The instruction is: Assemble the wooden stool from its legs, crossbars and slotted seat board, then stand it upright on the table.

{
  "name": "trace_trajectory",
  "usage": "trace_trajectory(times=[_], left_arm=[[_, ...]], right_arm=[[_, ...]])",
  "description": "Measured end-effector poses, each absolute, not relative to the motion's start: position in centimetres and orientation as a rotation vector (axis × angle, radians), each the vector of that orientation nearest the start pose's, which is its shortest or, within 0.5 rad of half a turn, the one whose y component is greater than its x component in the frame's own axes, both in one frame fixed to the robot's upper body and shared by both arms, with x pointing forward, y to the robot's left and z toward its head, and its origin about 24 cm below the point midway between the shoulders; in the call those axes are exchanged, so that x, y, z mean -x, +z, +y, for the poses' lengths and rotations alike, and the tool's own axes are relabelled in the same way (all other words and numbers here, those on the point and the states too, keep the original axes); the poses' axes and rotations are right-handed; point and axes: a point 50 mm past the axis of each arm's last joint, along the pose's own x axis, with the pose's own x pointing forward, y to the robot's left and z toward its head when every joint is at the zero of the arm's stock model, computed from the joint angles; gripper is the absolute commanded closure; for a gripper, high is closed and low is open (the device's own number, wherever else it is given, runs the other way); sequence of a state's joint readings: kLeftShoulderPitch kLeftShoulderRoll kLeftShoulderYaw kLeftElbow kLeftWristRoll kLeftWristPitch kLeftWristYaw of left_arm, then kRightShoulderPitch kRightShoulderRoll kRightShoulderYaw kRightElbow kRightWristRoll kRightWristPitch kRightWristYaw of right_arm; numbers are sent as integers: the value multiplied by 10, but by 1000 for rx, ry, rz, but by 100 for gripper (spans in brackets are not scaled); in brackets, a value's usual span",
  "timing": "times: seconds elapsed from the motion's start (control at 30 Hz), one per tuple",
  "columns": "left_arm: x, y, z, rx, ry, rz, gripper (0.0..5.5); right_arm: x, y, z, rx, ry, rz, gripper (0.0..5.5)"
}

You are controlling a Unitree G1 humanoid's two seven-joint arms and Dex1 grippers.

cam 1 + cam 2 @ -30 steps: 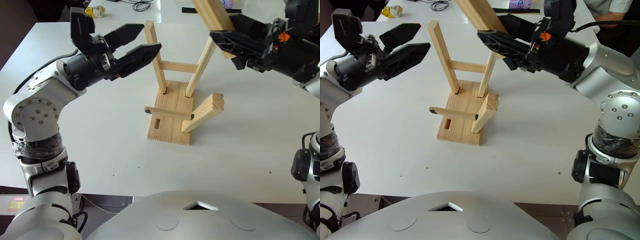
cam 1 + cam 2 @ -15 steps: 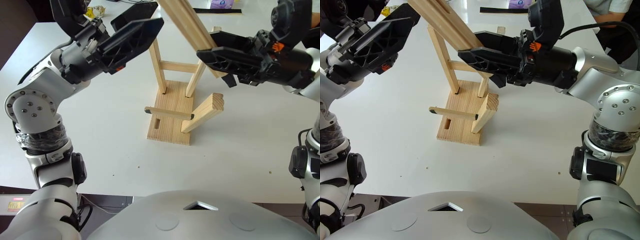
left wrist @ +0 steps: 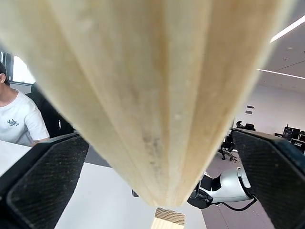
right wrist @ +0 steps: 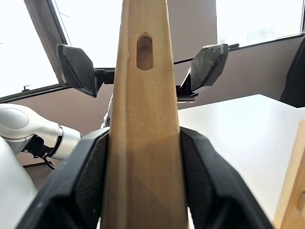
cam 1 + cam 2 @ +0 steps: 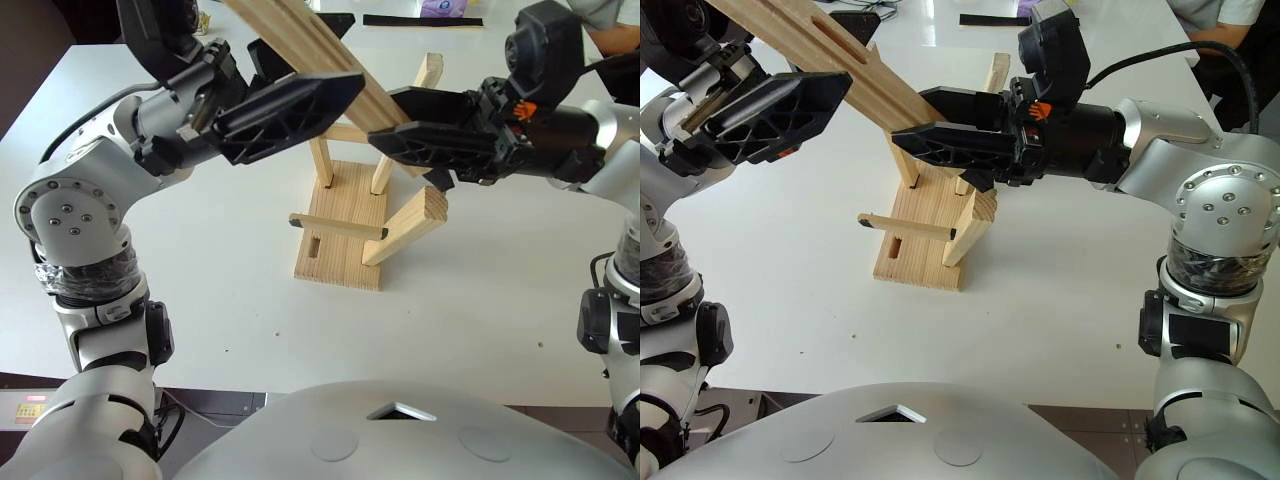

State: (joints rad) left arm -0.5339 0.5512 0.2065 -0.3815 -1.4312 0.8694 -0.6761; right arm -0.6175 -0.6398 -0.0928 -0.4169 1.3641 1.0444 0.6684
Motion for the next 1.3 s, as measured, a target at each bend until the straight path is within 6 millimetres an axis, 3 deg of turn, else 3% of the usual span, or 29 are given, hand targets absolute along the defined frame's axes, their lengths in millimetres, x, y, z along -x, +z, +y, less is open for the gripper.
trace_trajectory(times=[0.6,1.27,1.3], left_arm=[[-237,251,148,467,-1492,-146,341],[-235,252,150,454,-1515,-118,343],[-235,252,150,454,-1515,-119,343]], right_arm=[[-231,242,-130,-175,1523,111,343],[-228,239,-130,-162,1537,110,343],[-228,239,-130,-162,1537,109,307]])
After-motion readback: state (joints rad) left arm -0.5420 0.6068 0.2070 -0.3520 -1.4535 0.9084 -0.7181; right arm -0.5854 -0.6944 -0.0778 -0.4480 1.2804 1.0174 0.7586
